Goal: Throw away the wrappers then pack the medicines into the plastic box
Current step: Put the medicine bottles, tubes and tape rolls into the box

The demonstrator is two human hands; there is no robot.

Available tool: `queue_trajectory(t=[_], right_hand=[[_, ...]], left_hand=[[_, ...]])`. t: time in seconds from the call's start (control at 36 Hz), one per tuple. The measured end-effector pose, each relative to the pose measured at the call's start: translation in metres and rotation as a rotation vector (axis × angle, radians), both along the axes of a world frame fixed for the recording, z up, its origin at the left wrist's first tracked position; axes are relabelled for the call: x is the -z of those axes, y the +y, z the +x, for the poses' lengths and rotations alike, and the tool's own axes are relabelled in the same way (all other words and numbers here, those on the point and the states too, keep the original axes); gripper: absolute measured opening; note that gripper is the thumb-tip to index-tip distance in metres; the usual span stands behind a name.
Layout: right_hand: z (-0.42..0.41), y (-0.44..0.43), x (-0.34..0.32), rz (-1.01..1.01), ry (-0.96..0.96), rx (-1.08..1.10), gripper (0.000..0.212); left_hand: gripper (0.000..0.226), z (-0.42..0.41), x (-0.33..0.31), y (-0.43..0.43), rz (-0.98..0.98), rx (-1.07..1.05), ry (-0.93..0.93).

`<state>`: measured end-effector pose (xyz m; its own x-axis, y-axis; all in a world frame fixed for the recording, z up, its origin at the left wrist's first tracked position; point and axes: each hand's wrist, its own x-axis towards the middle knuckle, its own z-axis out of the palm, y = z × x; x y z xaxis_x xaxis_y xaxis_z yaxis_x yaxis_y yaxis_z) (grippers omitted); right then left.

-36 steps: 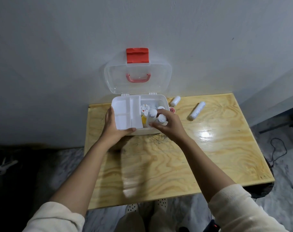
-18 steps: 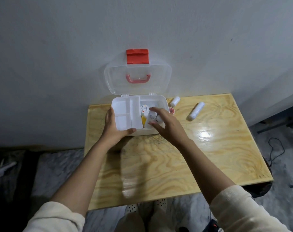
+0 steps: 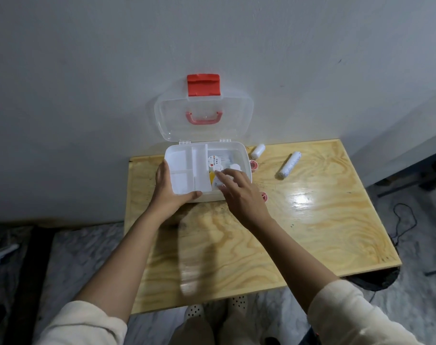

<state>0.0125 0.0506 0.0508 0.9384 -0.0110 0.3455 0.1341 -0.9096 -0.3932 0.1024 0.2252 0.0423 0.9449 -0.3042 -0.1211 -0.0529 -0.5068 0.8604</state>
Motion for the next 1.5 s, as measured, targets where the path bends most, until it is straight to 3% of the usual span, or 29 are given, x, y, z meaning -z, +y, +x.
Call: queue_trajectory(t=[0.25, 0.61, 0.81, 0.92, 1.08, 1.39, 1.5], right_hand=[[0.001, 0.009, 0.006, 0.112, -0.037, 0.056, 0.018], [-0.003, 0.012, 0.006, 0.231, -0.043, 0.091, 0.018], [-0.013, -0.025, 0.006, 0.489, -0.267, 0.454, 0.018], [-0.009, -0.075, 0.018, 0.641, -0.099, 0.752, 0.023], [0.025, -0.130, 0.041, 0.652, 0.304, 1.012, 0.049], [0.095, -0.119, 0.054, 0.308, 0.441, 0.983, 0.085], [0.104, -0.111, 0.056, 0.190, 0.490, 0.900, 0.067]], left_hand=[[0.107, -0.004, 0.000, 0.000, 0.015, -0.009, -0.002], [0.108, -0.004, 0.007, 0.002, -0.040, -0.052, -0.010], [0.107, -0.007, 0.011, 0.002, -0.082, -0.054, -0.019], [0.110, -0.008, 0.014, -0.001, -0.099, -0.084, 0.006], [0.114, -0.008, 0.024, -0.007, -0.100, -0.145, 0.068], [0.124, 0.001, 0.032, -0.001, -0.044, -0.109, 0.077], [0.116, 0.005, 0.039, 0.005, -0.094, -0.150, 0.197]])
